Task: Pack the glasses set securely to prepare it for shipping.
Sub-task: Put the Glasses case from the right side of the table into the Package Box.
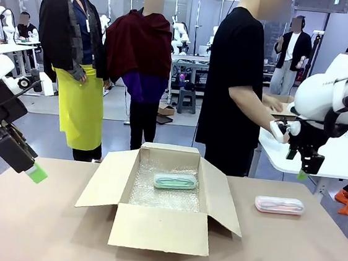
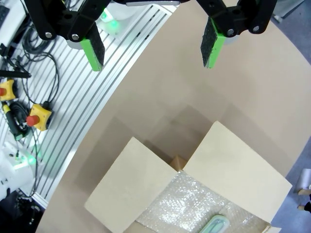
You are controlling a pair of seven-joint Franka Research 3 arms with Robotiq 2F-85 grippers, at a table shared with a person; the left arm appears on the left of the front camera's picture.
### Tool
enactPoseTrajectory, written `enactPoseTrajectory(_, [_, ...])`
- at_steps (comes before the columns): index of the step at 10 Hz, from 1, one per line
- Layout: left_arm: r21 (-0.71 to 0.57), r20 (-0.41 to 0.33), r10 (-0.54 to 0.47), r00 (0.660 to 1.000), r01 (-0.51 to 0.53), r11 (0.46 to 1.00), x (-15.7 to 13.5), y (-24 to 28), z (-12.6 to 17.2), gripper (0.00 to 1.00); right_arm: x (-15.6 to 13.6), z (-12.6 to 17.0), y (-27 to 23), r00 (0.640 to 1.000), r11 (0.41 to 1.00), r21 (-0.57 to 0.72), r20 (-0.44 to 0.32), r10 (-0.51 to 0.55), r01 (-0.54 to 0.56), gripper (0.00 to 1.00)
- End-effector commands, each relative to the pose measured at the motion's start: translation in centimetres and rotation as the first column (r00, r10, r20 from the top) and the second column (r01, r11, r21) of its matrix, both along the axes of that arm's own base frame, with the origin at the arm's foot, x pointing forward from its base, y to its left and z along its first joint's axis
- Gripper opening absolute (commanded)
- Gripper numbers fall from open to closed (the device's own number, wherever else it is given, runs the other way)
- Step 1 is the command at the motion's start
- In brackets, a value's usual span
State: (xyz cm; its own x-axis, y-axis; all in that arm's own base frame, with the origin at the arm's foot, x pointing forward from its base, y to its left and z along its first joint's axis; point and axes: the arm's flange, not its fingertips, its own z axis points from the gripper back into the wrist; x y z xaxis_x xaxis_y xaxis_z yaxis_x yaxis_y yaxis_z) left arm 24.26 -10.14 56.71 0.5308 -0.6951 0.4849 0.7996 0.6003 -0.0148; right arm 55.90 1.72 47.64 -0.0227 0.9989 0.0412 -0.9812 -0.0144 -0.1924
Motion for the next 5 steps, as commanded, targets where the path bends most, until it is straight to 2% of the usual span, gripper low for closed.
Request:
enactPoseTrajectory(1, [-0.011,0.007,-0.019,1.0,0.019,1.0,0.0,0.1,0.1,1.0,2.8,-3.5,-0.1,0.999,0.999,-0.014,-0.007,0.038,-0.038,1.0])
enactPoseTrajectory(4, [-0.011,0.007,-0.019,1.0,0.019,1.0,0.0,0.1,0.1,1.0,4.1,-7.4,-0.5,0.999,0.999,-0.017,-0.028,0.036,-0.036,1.0])
enactPoseTrajectory(5, [-0.011,0.007,-0.019,1.0,0.019,1.0,0.0,0.1,0.1,1.0,4.4,-8.6,-0.5,0.999,0.999,-0.024,-0.01,0.045,-0.046,1.0])
